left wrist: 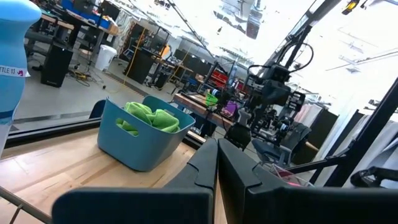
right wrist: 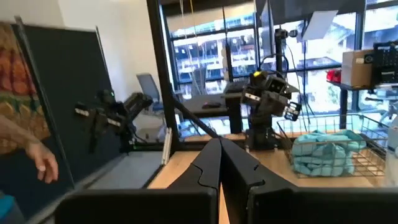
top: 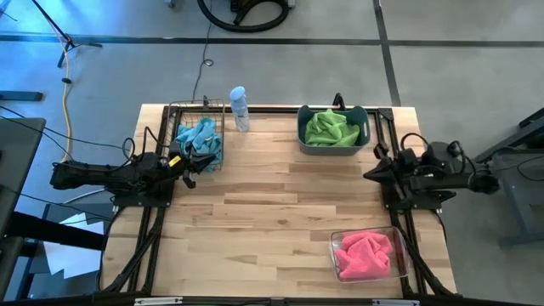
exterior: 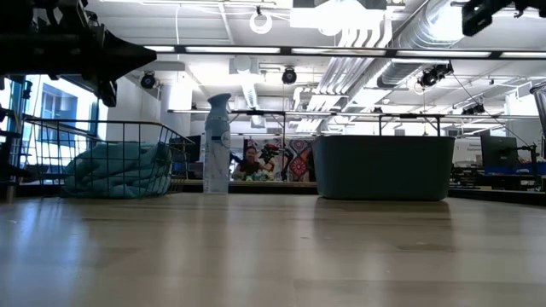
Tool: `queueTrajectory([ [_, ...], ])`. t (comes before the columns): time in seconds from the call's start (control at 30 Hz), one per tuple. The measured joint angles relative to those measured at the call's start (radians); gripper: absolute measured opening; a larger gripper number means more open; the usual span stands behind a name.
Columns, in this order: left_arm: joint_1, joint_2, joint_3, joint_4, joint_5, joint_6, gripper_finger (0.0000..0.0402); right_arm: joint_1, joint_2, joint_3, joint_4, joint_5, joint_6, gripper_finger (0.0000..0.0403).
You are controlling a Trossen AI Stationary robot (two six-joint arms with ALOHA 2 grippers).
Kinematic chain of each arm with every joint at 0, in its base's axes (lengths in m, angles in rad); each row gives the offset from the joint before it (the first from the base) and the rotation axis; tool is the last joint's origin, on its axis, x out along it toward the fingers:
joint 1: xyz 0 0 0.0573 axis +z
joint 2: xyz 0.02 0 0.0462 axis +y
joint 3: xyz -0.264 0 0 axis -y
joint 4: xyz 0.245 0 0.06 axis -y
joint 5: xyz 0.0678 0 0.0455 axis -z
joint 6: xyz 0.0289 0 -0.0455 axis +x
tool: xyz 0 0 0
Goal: Sort microfiber towel by color & place in baskets
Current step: Return to Home Position
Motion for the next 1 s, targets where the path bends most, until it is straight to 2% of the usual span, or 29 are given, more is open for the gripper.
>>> queueTrajectory([
  [0.1, 0.0, 0.0, 0.0, 0.0, 0.0, 0.0, 0.0, 0.011, -0.072, -0.079, 0.05, 0.011, 0.03, 0.0],
  [0.23, 0.0, 0.0, 0.0, 0.0, 0.0, 0.0, 0.0, 0.025, -0.134, -0.234, 0.204, 0.035, 0.076, 0.0],
  [0.47, 0.0, 0.0, 0.001, 0.0, 0.0, 0.0, 0.0, 0.033, -0.134, -0.402, 0.375, 0.035, 0.077, 0.0],
  [0.7, 0.0, 0.0, 0.001, 0.0, 0.0, 0.0, 0.0, 0.033, -0.132, -0.415, 0.33, 0.045, 0.017, 0.0],
  [0.87, 0.0, 0.0, 0.001, 0.0, 0.0, 0.0, 0.0, 0.033, -0.13, -0.415, 0.196, 0.055, 0.051, 0.0],
  [1.0, 0.0, 0.0, 0.001, 0.0, 0.0, 0.0, 0.0, 0.033, -0.124, -0.414, 0.196, 0.057, 0.046, 0.0],
])
